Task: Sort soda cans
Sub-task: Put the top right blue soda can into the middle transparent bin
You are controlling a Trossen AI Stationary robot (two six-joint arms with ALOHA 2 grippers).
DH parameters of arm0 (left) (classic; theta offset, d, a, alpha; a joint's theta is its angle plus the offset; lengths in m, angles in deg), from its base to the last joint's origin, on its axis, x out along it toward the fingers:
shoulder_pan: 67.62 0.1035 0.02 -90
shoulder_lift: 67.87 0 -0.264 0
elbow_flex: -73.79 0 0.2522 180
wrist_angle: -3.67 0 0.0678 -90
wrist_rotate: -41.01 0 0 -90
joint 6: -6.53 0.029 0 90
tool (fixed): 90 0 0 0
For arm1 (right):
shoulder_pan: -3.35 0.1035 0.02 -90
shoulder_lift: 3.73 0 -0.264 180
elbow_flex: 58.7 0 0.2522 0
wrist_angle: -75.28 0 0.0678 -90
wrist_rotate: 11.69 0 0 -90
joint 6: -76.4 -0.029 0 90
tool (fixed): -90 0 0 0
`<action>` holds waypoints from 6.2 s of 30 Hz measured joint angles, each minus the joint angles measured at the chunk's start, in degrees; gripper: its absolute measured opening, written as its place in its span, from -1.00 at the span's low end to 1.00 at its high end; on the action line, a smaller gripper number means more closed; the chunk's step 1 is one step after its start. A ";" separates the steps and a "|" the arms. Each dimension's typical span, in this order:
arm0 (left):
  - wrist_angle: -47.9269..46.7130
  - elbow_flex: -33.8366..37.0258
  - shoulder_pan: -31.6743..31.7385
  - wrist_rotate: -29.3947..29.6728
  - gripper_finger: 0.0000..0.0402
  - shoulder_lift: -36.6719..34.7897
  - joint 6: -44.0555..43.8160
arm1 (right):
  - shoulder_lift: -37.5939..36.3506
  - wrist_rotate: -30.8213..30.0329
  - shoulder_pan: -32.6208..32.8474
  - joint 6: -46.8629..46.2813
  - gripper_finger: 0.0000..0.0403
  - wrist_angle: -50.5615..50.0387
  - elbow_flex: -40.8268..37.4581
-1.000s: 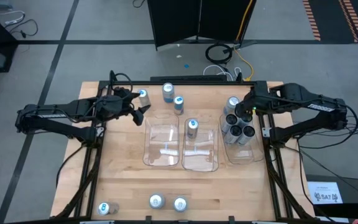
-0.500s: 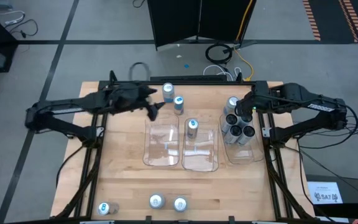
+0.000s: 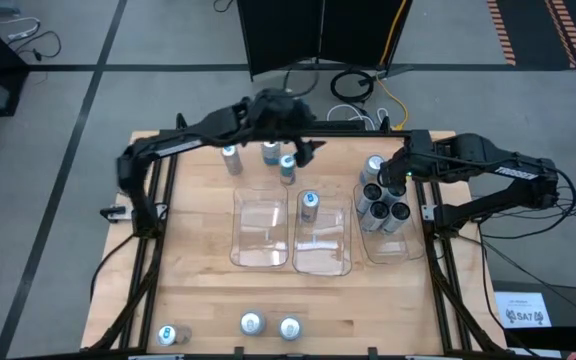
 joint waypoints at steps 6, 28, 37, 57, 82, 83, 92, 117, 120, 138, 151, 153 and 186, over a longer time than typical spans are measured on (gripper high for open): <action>-5.53 -9.62 -0.13 -1.09 0.78 7.45 0.28 | 0.00 0.00 0.00 0.98 0.46 -0.07 -0.02; -30.93 -1.24 5.17 -5.33 0.78 8.38 -18.26 | 0.00 -3.21 0.00 3.28 0.46 -0.11 -0.02; -31.67 -1.23 5.26 -5.42 0.78 12.29 -19.83 | 0.00 -3.06 0.01 2.88 0.46 0.38 -0.02; -33.14 -2.66 5.20 -1.41 0.78 11.73 -21.28 | 0.02 -2.93 0.00 3.17 0.46 0.53 -0.02; -33.17 -2.63 6.14 -1.00 0.64 17.41 -21.27 | 0.01 -2.93 0.00 2.84 0.46 0.92 -0.02; -33.24 -2.63 6.14 -1.00 0.58 17.41 -21.30 | 0.00 -2.93 0.00 2.82 0.46 0.92 -0.02; -36.00 -2.69 6.14 -0.96 0.19 17.32 -21.32 | 0.02 -2.93 0.00 2.75 0.46 0.92 -0.02; -22.97 -9.88 -2.17 -8.21 0.22 4.67 -18.81 | 0.02 -2.93 0.00 3.30 0.46 0.91 -0.02; -21.98 -9.88 -5.53 -8.17 0.22 4.28 -15.62 | 0.02 -2.93 0.00 3.32 0.46 0.88 -0.02; -22.56 -9.86 -13.14 -2.31 0.23 11.24 -9.00 | 0.04 -1.69 0.01 3.34 0.46 0.87 -0.02; -22.75 -9.86 -13.35 -0.67 0.23 19.68 -9.08 | 0.04 -1.38 0.00 4.63 0.46 0.87 -0.02; -23.27 -9.86 -13.36 -0.67 0.23 20.81 -9.05 | 0.04 -1.40 0.02 4.65 0.46 0.87 -0.02; -19.86 -8.72 -12.96 0.60 0.26 21.61 -12.25 | 0.04 -1.40 0.02 4.65 0.46 0.87 -0.02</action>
